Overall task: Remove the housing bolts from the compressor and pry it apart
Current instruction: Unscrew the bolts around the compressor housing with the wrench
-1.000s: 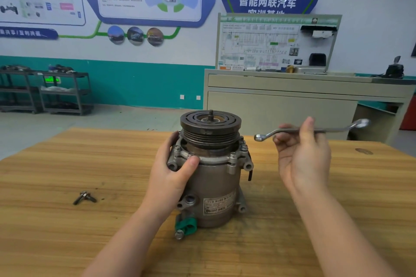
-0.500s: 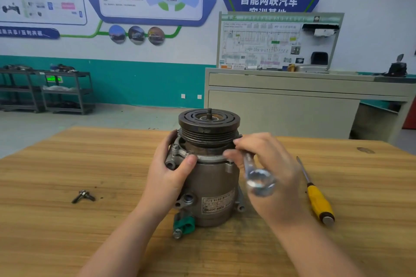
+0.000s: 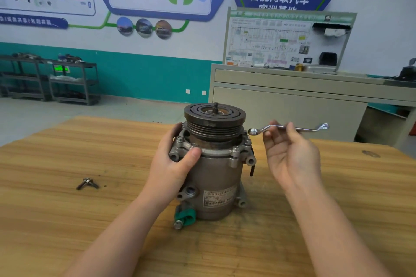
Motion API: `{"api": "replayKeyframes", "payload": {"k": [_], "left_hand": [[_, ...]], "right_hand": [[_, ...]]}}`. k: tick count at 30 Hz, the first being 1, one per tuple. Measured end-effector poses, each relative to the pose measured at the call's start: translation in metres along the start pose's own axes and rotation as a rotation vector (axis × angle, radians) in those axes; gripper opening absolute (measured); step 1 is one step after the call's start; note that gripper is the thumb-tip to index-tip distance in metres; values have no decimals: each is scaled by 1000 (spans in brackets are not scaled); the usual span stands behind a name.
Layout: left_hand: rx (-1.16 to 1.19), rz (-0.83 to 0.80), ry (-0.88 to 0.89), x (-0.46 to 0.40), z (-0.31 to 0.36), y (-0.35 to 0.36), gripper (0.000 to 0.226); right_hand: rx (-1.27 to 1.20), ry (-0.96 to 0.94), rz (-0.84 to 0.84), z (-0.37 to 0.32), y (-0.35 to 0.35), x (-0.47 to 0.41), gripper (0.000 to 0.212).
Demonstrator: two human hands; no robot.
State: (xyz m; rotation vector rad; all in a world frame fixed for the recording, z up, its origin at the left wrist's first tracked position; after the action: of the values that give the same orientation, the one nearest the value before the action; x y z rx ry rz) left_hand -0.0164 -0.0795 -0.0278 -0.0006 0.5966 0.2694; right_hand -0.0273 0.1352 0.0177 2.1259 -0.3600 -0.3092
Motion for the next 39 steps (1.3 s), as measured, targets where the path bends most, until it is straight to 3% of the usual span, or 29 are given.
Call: {"api": "replayKeyframes", "payload": {"k": [2,11,16,27,31,39], "left_hand": [[5,2,2,0,0,0,96],[-4,-1,6,0,1,1,89],[-4,-10,2,0,0,0,92],[12,-8,2,0,1,0,90],[5,-15,5,0,0,0,96],[-12,-12,-2,0,0,-1,97]], "right_hand": [[16,-157,-8,-7,-1,4,19],[504,-932,-249,-13,7,47,16],[659,-1241,-481,-3,10,63,7],[759,-1345,-578,-3,9,65,17],[743,-1372,-534,-6,8,61,20],[753,-1256,-528,-3,6,54,18]]}}
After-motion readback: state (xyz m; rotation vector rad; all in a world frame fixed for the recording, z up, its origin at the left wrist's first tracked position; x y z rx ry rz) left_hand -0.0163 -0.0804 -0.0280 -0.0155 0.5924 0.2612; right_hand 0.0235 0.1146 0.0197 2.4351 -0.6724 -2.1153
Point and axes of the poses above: each hand's wrist, its own x-axis away from the middle knuckle, its own y-axis out of the palm, z = x × y, the point moved 3 cm from there along -x, towards the middle knuckle, and after that the axes turned 8 degrees about z, right-handed, at the moved point
